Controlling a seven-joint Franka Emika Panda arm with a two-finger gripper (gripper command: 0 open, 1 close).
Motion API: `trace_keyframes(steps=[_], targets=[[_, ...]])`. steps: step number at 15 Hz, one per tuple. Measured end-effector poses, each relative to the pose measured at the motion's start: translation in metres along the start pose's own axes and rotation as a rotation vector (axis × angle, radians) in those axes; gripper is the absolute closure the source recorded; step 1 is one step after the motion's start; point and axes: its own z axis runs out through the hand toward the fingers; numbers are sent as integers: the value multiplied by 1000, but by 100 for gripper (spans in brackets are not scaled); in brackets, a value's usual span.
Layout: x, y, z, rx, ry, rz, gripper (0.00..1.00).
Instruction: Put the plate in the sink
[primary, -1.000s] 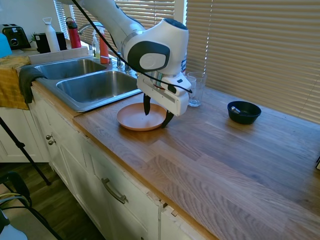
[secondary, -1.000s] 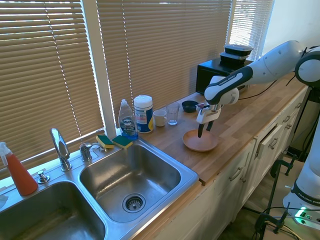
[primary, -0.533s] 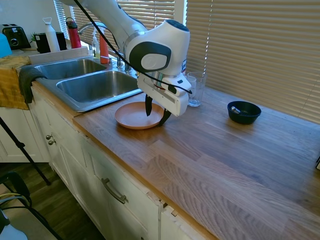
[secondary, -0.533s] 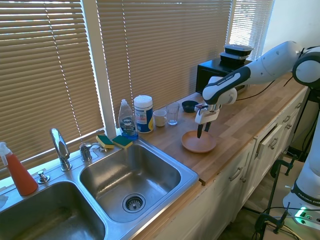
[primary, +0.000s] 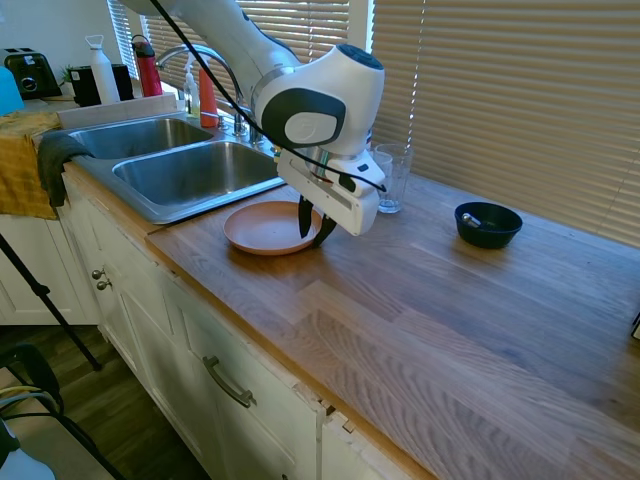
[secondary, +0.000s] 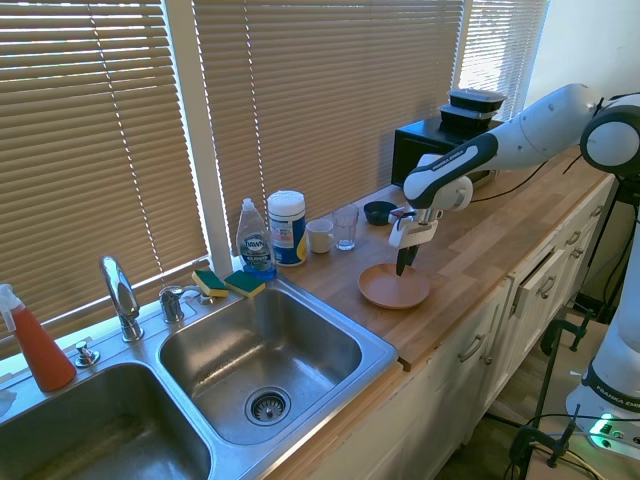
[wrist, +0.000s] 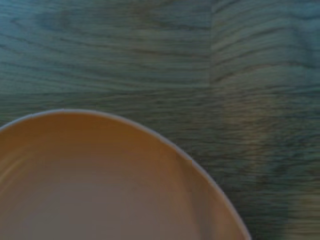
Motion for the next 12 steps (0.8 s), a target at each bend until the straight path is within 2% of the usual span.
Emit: trace_keyframes(steps=[6,9,12], targets=[[3,2,-2,29,-36,-6,100],[12,6,1,73,-102,-21,100],[20,5,2,102,-143,-26,100]])
